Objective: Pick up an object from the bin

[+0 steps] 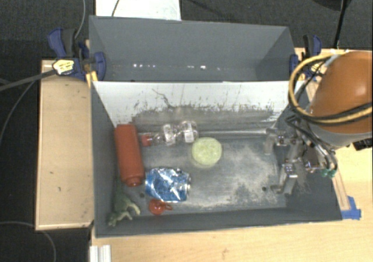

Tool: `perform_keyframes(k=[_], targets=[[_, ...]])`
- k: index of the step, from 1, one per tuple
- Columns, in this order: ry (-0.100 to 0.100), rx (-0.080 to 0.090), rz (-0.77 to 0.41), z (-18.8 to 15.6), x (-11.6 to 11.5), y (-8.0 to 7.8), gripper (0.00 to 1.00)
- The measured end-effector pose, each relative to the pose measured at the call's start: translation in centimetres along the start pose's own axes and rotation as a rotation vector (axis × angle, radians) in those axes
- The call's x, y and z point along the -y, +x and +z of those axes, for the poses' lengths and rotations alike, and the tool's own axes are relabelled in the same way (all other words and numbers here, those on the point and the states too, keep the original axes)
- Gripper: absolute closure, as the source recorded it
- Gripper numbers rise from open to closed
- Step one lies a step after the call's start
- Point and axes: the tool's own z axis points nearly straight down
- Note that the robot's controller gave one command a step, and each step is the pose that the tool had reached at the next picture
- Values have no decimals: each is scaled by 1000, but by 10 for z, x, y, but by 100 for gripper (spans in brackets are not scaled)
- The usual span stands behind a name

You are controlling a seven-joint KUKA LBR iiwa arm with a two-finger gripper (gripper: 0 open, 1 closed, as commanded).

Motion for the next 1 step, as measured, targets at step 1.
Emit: perform_keyframes(k=[1], targets=[[1, 8, -2, -4, 0, -1, 0]])
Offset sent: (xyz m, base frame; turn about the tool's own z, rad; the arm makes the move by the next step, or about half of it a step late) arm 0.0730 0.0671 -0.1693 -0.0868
